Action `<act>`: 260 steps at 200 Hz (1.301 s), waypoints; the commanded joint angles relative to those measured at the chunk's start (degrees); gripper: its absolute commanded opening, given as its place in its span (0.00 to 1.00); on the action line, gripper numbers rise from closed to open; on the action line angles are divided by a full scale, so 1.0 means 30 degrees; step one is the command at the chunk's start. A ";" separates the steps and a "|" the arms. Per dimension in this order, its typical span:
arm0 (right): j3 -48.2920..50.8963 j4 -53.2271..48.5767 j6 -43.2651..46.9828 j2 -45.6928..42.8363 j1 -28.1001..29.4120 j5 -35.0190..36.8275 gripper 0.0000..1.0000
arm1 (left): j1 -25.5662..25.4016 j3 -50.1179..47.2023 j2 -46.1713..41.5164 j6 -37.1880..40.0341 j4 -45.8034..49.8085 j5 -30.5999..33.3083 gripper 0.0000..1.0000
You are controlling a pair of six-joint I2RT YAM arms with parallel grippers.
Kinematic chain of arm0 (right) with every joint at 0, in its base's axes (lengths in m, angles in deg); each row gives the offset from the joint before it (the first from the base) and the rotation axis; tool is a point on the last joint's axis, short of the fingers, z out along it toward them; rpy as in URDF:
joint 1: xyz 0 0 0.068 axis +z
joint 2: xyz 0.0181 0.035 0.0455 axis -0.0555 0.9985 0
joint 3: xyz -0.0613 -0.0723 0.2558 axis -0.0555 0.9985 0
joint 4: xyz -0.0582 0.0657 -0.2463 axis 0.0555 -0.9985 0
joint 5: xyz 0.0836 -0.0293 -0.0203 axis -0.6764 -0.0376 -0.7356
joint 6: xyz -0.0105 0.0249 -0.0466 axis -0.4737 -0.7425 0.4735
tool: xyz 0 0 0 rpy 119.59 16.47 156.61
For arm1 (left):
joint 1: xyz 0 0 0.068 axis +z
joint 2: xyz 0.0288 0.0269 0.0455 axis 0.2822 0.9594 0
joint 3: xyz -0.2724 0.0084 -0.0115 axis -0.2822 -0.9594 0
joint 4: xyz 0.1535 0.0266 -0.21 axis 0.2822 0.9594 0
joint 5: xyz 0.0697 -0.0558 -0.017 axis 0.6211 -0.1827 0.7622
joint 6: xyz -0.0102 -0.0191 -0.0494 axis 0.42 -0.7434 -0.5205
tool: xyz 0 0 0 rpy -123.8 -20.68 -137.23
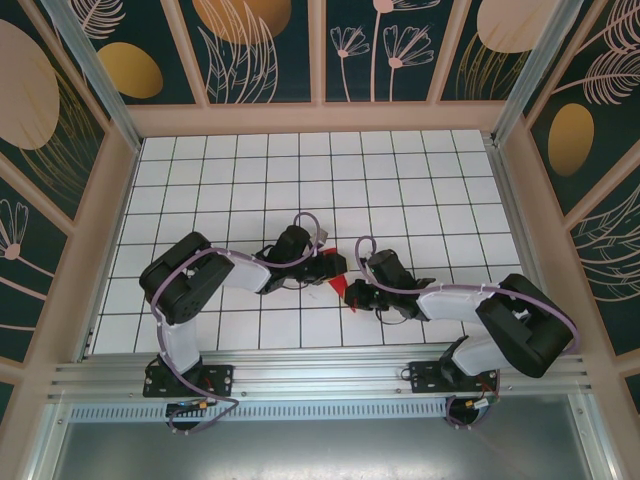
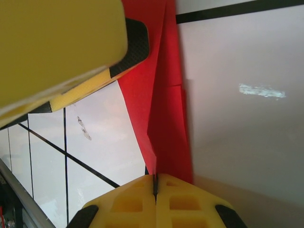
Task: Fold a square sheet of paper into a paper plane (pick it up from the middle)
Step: Fold the wing for the fifth time at the center of the table.
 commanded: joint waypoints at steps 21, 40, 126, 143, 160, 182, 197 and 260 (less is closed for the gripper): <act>0.0063 -0.1658 -0.0540 -0.0731 -0.0148 0.0480 0.06 | -0.0065 0.0023 0.0905 0.0639 0.0951 0.1208 0.46; -0.0163 -0.2617 -0.0375 -0.1397 -0.0148 0.0850 0.08 | -0.0062 0.0077 0.0869 0.0946 0.1508 0.1384 0.46; -0.0787 -0.4616 0.0586 -0.1702 0.0051 0.0983 0.15 | -0.0063 0.0520 0.0839 0.1339 0.2273 0.1424 0.45; -0.0907 -0.4828 0.0664 -0.1615 0.0086 0.1166 0.10 | -0.0065 0.0524 0.0835 0.1331 0.2265 0.1365 0.45; -0.0933 -0.4847 0.0730 -0.1457 0.0108 0.1257 0.06 | -0.0058 0.0548 0.0837 0.1333 0.2272 0.1359 0.45; -0.0853 -0.4704 0.0759 -0.1206 0.0086 0.1132 0.00 | -0.0065 0.0577 0.0839 0.1341 0.2315 0.1342 0.45; -0.0634 -0.4345 0.0713 -0.1067 0.0056 0.0898 0.00 | -0.0065 0.0640 0.0862 0.1355 0.2346 0.1315 0.45; -0.0913 -0.4763 0.0902 -0.2052 0.0133 0.1041 0.06 | -0.0065 0.0674 0.0886 0.1444 0.2566 0.1306 0.45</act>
